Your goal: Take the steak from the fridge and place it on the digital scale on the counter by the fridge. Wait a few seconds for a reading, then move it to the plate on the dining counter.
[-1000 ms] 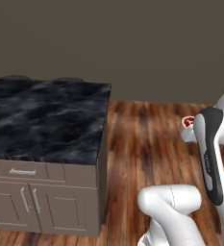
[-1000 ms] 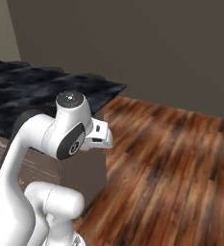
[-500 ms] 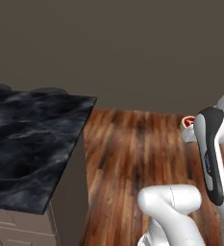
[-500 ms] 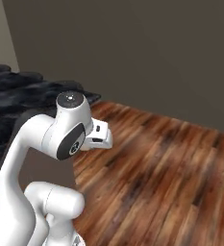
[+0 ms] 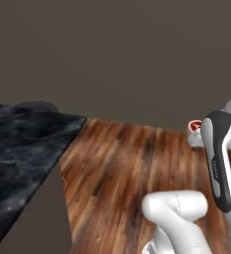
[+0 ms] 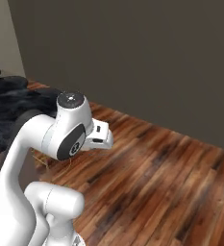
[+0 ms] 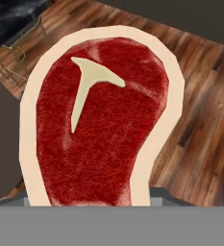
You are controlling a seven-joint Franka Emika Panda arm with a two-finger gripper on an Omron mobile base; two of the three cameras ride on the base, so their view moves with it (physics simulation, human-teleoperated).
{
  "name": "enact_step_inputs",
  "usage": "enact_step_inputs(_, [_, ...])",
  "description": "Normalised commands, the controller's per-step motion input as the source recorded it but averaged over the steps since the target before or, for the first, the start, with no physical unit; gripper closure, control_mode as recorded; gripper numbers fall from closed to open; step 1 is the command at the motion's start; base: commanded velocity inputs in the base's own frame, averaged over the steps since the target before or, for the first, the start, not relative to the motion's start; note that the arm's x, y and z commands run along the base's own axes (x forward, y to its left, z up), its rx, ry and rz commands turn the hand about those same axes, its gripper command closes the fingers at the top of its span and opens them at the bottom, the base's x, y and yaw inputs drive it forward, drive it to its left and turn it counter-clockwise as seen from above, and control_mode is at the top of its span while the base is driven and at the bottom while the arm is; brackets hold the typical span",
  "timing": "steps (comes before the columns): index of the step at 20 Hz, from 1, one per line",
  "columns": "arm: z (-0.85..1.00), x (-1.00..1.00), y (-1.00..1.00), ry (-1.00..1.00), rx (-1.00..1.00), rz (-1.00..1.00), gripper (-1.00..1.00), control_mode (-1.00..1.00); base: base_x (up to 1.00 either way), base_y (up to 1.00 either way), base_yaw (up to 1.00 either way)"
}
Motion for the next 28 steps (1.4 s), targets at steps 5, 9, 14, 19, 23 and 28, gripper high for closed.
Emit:
enact_step_inputs(5, [0.0,0.0,0.0,0.0,0.0,0.0,1.0,1.0,1.0,-0.92,0.28])
enact_step_inputs(9, [0.0,0.0,0.0,0.0,0.0,0.0,1.0,1.0,1.0,-0.91,0.29])
enact_step_inputs(14, [0.0,0.0,0.0,0.0,0.0,0.0,1.0,1.0,1.0,-0.92,0.31])
enact_step_inputs(19, [0.0,0.0,0.0,0.0,0.0,0.0,1.0,1.0,1.0,-0.73,0.32])
enact_step_inputs(23, [0.0,0.0,0.0,0.0,0.0,0.0,1.0,1.0,1.0,-0.49,0.4])
enact_step_inputs(28, [0.0,0.0,0.0,0.0,0.0,0.0,1.0,1.0,1.0,-0.57,0.54])
